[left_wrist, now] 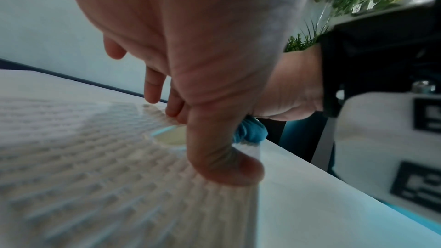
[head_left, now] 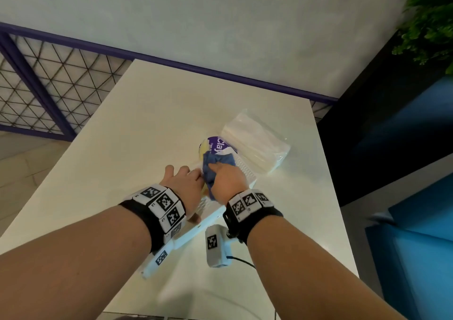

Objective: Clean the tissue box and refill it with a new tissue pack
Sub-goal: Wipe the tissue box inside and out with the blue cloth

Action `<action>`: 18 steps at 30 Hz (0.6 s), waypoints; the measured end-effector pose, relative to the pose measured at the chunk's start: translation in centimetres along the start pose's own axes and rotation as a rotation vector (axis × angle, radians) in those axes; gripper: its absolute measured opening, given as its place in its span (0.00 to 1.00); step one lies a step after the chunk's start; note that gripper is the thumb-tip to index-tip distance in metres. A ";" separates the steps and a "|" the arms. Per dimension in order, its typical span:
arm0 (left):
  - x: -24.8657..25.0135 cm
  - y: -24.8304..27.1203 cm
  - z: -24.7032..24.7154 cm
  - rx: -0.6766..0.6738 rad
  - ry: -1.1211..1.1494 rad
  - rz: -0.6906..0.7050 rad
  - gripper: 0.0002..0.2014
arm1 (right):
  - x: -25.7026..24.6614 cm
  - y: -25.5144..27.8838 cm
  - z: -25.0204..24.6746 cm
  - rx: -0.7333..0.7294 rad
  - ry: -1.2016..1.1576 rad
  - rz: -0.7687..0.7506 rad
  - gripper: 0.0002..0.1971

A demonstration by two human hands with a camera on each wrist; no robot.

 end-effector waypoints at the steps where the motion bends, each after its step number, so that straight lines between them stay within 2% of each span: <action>1: 0.0 0.1 -0.1 0.005 0.001 0.005 0.47 | 0.3 0.5 -0.7 -0.017 -0.050 -0.001 0.22; 5: -0.4 1.2 0.0 0.070 0.047 -0.036 0.52 | 2.5 1.2 -4.8 -0.006 -0.282 0.134 0.21; 7: -1.0 2.3 0.4 0.109 0.079 -0.118 0.53 | 3.4 1.1 -7.1 0.078 -0.204 0.187 0.20; 10: -2.1 3.6 1.0 0.074 0.115 -0.225 0.55 | 3.6 0.5 -9.5 0.162 -0.214 0.168 0.21; 13: -2.8 4.2 1.4 0.039 0.147 -0.239 0.50 | 2.4 -1.1 -7.2 0.024 -0.161 0.144 0.22; 15: -2.9 4.1 1.5 0.033 0.163 -0.235 0.49 | 1.9 -1.8 -4.2 -0.084 -0.147 0.163 0.27; 17: -2.8 4.0 1.5 0.017 0.162 -0.235 0.50 | 1.3 -1.9 -1.9 -0.056 -0.106 0.148 0.30; 18: -2.8 3.9 1.5 0.009 0.151 -0.235 0.49 | 0.8 -1.7 -1.3 -0.025 -0.085 0.121 0.28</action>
Point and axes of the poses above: each hand's wrist, its own y-axis away from the middle knuckle, its own z-axis out of the palm, x = y × z, the point moved 5 cm from there along -y, towards the middle knuckle, and after that the axes turned 6 degrees about z, right-handed, at the moved point
